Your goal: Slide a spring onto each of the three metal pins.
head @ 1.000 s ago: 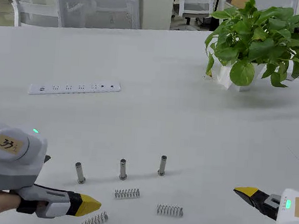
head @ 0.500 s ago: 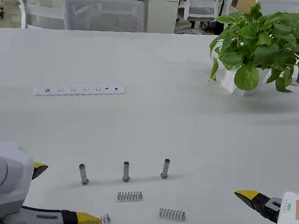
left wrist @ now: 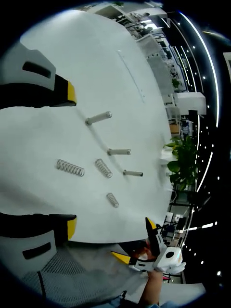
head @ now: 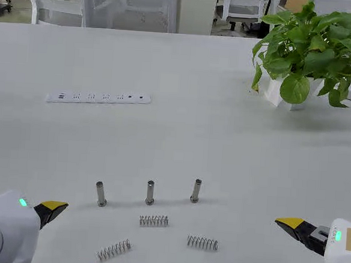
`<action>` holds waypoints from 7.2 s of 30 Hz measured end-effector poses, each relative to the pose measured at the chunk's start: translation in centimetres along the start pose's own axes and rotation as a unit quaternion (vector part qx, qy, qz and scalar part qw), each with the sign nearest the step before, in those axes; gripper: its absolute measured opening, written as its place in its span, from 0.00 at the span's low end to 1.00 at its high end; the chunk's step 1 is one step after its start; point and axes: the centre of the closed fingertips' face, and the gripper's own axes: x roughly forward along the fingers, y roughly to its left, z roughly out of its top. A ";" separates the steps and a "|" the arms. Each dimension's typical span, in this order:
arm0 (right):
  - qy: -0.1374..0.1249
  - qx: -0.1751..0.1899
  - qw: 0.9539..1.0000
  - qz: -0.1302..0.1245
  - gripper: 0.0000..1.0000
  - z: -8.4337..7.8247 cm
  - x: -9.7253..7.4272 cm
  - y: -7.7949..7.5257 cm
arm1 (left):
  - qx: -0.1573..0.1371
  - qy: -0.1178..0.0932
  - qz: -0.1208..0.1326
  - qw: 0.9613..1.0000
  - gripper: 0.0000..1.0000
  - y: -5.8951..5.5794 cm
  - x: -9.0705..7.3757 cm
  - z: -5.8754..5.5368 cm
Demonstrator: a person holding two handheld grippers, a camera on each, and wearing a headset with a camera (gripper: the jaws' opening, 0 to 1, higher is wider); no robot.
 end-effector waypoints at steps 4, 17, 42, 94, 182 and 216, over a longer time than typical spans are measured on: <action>0.002 0.001 1.000 -0.001 0.99 -0.1 -0.1 -0.1 | -0.001 0.011 -0.004 1.000 0.88 -0.4 0.1 -0.8; 0.005 0.003 1.000 0.001 0.99 -0.5 -0.1 0.3 | 0.002 0.025 -0.019 1.000 0.64 -0.9 0.9 -2.1; 0.006 0.013 1.000 0.002 0.99 -0.9 0.0 0.7 | 0.015 0.040 -0.027 0.999 0.23 -0.8 2.5 -3.1; 0.010 0.006 1.000 0.009 0.99 -0.9 0.2 1.4 | 0.084 0.171 -0.041 0.981 0.06 -0.5 3.0 -3.7; -0.226 0.338 0.894 0.187 0.06 10.0 2.0 2.7 | -0.024 -0.104 -0.159 0.981 0.06 -10.9 2.3 6.9; -0.179 0.094 0.971 0.131 0.06 11.7 1.9 5.3 | -0.015 -0.076 -0.158 0.984 0.06 -11.4 2.9 6.0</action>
